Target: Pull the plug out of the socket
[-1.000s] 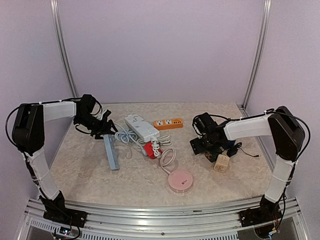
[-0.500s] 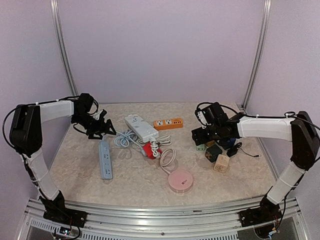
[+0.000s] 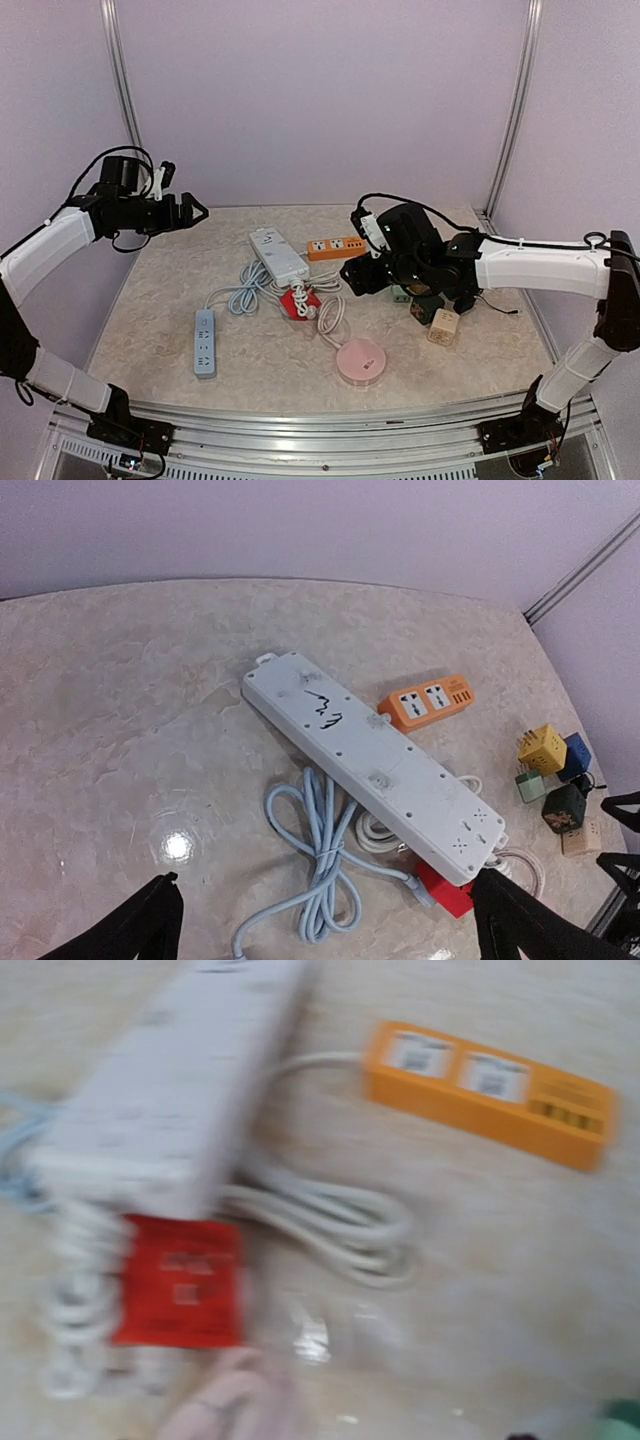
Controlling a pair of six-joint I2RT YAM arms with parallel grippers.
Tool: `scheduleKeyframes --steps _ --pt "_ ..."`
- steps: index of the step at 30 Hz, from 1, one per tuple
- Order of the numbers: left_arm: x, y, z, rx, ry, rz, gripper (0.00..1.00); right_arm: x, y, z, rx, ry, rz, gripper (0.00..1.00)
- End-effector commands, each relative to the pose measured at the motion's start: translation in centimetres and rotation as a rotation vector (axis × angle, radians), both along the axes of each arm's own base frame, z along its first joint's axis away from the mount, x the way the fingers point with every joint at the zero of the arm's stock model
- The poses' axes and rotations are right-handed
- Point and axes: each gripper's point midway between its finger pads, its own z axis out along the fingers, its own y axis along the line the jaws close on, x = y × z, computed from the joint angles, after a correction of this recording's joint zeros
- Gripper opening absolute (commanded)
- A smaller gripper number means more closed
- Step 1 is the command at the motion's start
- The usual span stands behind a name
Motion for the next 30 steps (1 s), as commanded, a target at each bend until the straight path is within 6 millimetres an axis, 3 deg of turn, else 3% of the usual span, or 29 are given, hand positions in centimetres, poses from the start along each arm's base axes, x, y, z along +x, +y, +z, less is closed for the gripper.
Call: scheduleKeyframes --steps 1,5,7,19,30 --pt "-0.7 -2.2 2.5 -0.097 -0.084 -0.097 0.98 -1.2 4.8 0.0 0.058 0.010 0.057 0.78" --pt "-1.1 -3.0 2.9 -0.133 -0.077 -0.138 0.99 -1.8 8.4 -1.5 0.041 0.030 0.103 0.77" --pt "-1.3 -3.4 3.0 -0.143 -0.077 -0.156 0.98 -1.7 9.7 -3.2 0.014 0.053 0.112 0.77" --pt "-1.8 -3.8 3.6 -0.130 -0.091 -0.167 0.98 -0.7 12.0 -7.0 -0.079 0.088 0.066 0.79" --pt "-1.9 -4.8 2.7 -0.129 -0.063 -0.197 0.98 0.2 12.2 -8.8 -0.158 0.049 -0.007 0.49"
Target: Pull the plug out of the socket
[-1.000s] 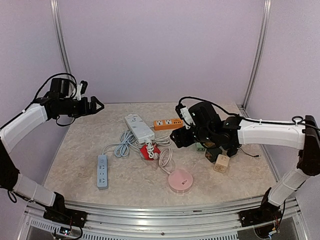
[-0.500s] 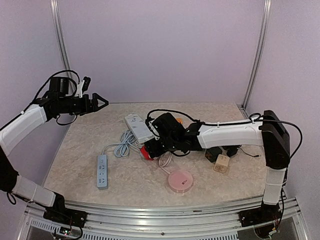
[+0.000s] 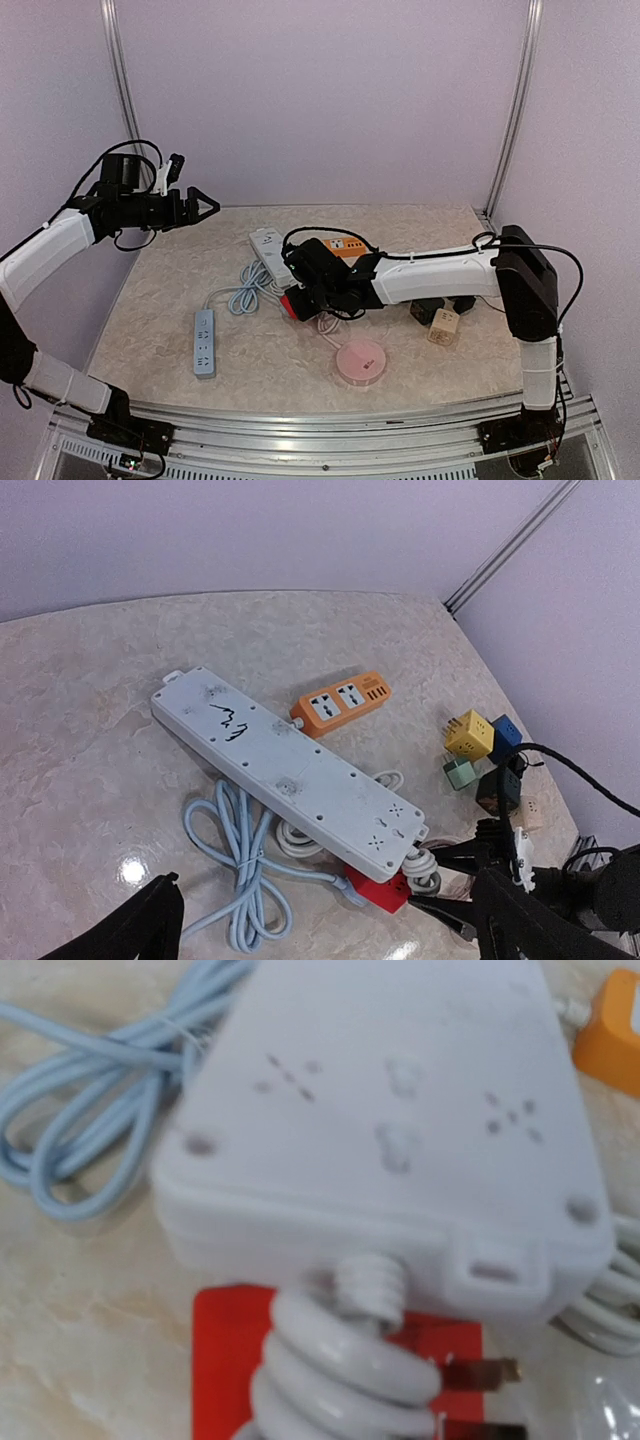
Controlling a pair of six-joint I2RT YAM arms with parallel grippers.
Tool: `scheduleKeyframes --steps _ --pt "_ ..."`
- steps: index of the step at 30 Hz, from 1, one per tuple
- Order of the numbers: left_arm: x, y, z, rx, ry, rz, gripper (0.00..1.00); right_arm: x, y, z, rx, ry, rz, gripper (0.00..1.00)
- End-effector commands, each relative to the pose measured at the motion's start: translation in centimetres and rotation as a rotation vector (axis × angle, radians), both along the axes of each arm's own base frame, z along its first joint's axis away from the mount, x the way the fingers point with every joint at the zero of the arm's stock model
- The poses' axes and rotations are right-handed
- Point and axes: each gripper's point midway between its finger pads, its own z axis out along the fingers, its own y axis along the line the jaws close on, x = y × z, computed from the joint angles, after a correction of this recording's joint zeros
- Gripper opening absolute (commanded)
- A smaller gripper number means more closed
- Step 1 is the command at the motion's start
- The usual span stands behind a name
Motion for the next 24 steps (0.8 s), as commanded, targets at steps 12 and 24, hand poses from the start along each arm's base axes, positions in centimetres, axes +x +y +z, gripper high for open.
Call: scheduleKeyframes --steps 12,24 --pt "-2.6 -5.1 0.0 -0.004 -0.051 -0.235 0.97 0.8 -0.6 4.1 0.251 0.087 0.023 0.00" --pt "-8.9 -12.2 -1.3 0.065 -0.239 -0.586 0.86 -0.6 -4.0 12.0 0.521 0.170 0.184 0.00"
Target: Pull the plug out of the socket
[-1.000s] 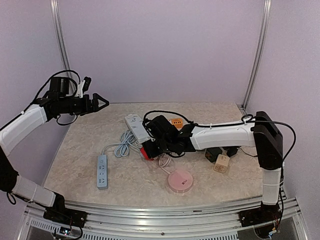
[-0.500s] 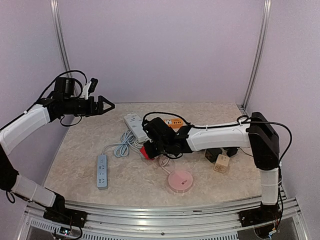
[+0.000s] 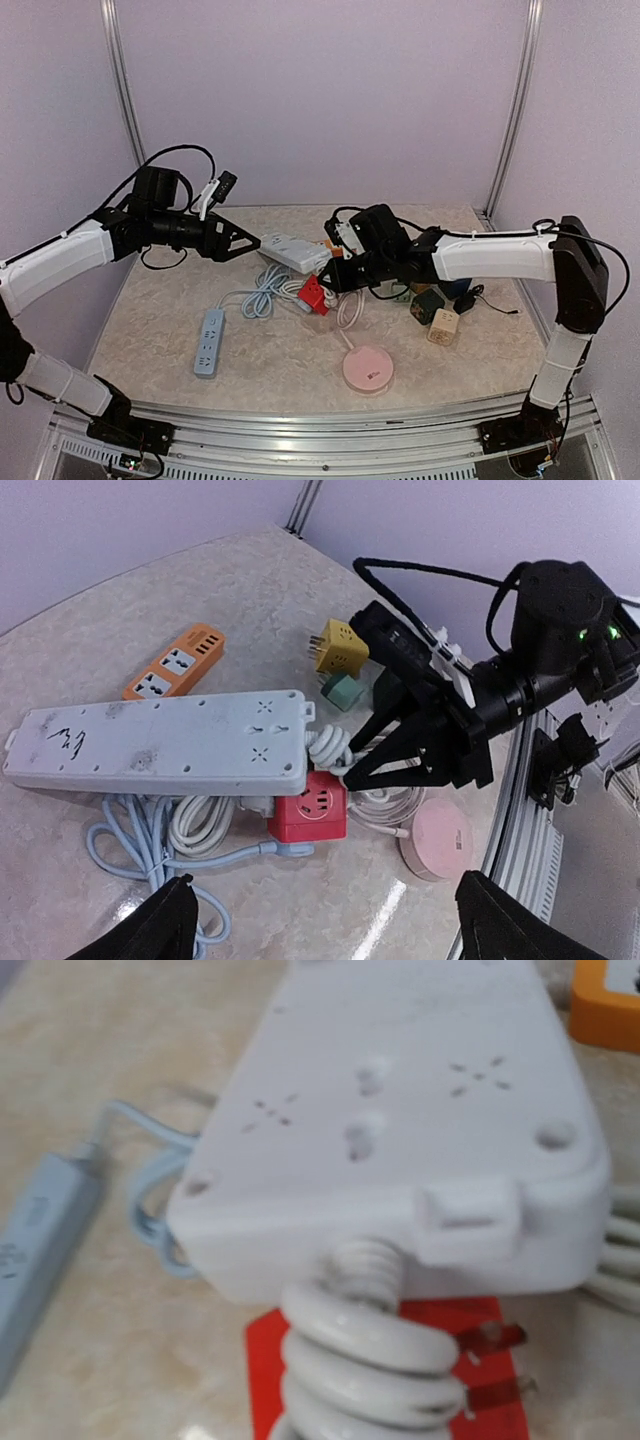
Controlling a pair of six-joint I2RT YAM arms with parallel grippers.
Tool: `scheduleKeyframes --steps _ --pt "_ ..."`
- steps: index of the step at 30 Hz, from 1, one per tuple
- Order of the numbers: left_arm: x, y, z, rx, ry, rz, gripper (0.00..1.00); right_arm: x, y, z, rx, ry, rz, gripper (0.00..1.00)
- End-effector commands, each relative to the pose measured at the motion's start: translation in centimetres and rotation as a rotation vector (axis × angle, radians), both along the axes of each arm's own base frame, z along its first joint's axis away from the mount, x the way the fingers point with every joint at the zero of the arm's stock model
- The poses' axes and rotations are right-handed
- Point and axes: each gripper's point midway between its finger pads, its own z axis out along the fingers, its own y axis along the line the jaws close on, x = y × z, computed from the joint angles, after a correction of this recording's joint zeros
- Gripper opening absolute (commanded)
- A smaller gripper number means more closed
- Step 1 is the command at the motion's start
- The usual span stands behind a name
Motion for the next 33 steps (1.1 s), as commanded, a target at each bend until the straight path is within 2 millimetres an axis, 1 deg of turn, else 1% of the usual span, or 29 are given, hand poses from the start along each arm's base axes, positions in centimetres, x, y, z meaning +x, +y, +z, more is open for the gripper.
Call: scheduleKeyframes --steps 1,3,5,8,9,12,15,16,18,20,23,26,30,33 --pt "-3.5 -3.1 -0.2 0.019 -0.170 -0.190 0.85 -1.4 0.3 8.7 0.225 -0.063 0.112 0.00" --pt "-5.3 -4.6 -0.8 0.041 -0.246 -0.247 0.85 -1.7 -0.4 10.2 0.254 -0.071 0.131 0.00" --pt "-6.0 -5.1 -1.6 0.070 -0.296 -0.257 0.84 -2.3 -0.9 11.8 0.283 -0.083 0.161 0.00" --pt "-6.1 -5.6 -2.3 0.089 -0.317 -0.256 0.84 -3.1 -1.5 13.8 0.299 -0.106 0.196 0.00" --pt "-6.0 -6.0 -2.2 0.075 -0.306 -0.260 0.84 -3.4 -1.6 14.4 0.299 -0.116 0.205 0.00" --pt "-6.0 -7.3 -0.8 -0.022 -0.255 -0.274 0.84 -3.7 -2.4 15.4 0.303 -0.146 0.196 0.00" --pt "-5.6 -9.2 -1.0 -0.082 -0.153 -0.264 0.84 -3.7 -3.2 16.3 0.318 -0.176 0.169 0.00" --pt "-5.4 -10.0 -1.7 -0.088 -0.118 -0.252 0.84 -3.8 -3.5 16.6 0.324 -0.184 0.160 0.00" --pt "-5.5 -11.4 -2.1 -0.113 -0.081 -0.220 0.84 -3.7 -3.9 16.9 0.336 -0.202 0.139 0.00" --pt "-5.5 -12.4 -2.7 -0.147 -0.033 -0.187 0.84 -3.6 -4.3 17.3 0.345 -0.217 0.123 0.00" --pt "-5.0 -13.1 -3.0 -0.228 0.072 -0.129 0.84 -3.6 -4.4 17.7 0.354 -0.232 0.116 0.00" --pt "-5.3 -14.0 -3.3 -0.275 0.133 -0.094 0.82 -3.5 -4.3 17.7 0.357 -0.237 0.116 0.00" --pt "-5.1 -14.8 -5.9 -0.279 0.236 -0.020 0.82 -3.3 -4.3 17.8 0.360 -0.240 0.112 0.00" --pt "-4.7 -14.5 -7.9 -0.263 0.267 0.043 0.82 -3.3 -4.2 17.8 0.360 -0.241 0.110 0.00"
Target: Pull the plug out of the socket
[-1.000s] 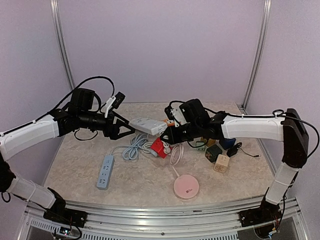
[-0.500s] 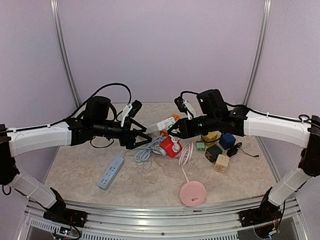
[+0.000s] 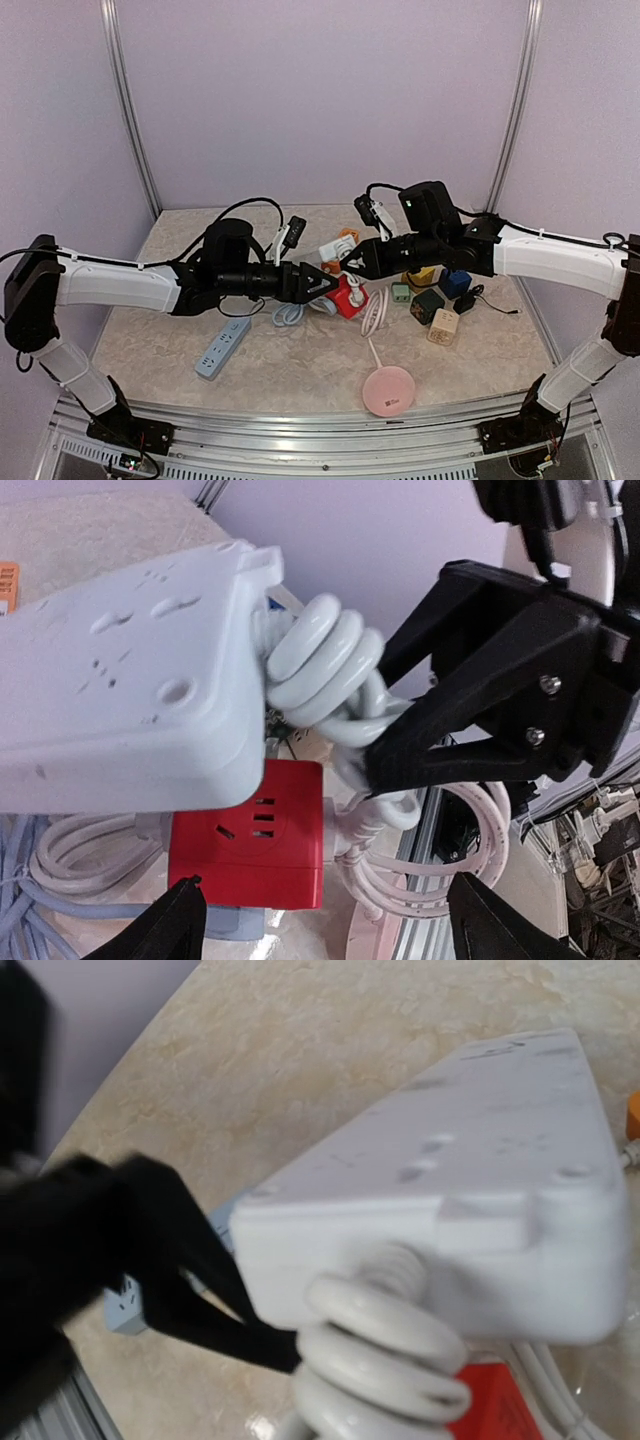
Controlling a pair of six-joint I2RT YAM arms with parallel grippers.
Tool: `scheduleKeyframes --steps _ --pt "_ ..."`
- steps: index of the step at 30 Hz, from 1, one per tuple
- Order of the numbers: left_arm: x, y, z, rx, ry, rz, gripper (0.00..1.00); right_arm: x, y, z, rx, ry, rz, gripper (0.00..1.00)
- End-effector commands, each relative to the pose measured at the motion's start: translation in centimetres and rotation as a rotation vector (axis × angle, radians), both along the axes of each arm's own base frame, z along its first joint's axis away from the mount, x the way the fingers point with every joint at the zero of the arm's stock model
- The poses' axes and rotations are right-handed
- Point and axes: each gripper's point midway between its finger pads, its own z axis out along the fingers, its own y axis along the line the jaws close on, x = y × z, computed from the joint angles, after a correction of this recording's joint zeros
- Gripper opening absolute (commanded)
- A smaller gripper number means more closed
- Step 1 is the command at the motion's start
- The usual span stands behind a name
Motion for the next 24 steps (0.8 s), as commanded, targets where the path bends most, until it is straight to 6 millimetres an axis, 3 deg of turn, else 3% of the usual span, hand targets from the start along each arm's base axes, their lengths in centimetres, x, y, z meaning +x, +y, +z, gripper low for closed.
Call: scheduleKeyframes --steps 1,10,24 --pt "1.0 0.3 -3.0 0.007 0.102 0.122 0.82 0.8 0.6 9.2 0.226 -0.212 -0.003 0.00" --pt "0.8 -0.1 -5.5 0.056 0.117 0.137 0.85 0.7 0.8 9.1 0.235 -0.205 0.006 0.00" --pt "1.7 -0.4 -5.4 0.096 0.022 0.139 0.86 0.5 1.2 9.0 0.243 -0.194 0.026 0.00"
